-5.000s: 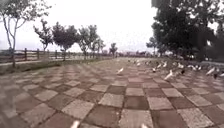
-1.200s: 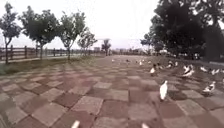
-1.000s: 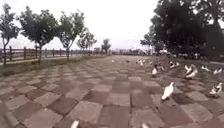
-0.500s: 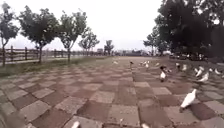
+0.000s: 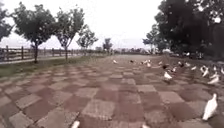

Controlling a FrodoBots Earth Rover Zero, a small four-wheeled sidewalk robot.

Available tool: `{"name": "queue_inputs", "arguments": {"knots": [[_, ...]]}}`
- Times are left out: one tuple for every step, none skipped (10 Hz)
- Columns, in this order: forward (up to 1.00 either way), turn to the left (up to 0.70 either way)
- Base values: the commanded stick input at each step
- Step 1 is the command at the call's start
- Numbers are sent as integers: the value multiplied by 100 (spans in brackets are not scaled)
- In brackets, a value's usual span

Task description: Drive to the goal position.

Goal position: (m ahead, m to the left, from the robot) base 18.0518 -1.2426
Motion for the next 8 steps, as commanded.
{"name": "queue_inputs", "arguments": {"knots": [[70,0],[70,0],[70,0],[70,0],[70,0],[70,0],[70,0],[70,0]]}}
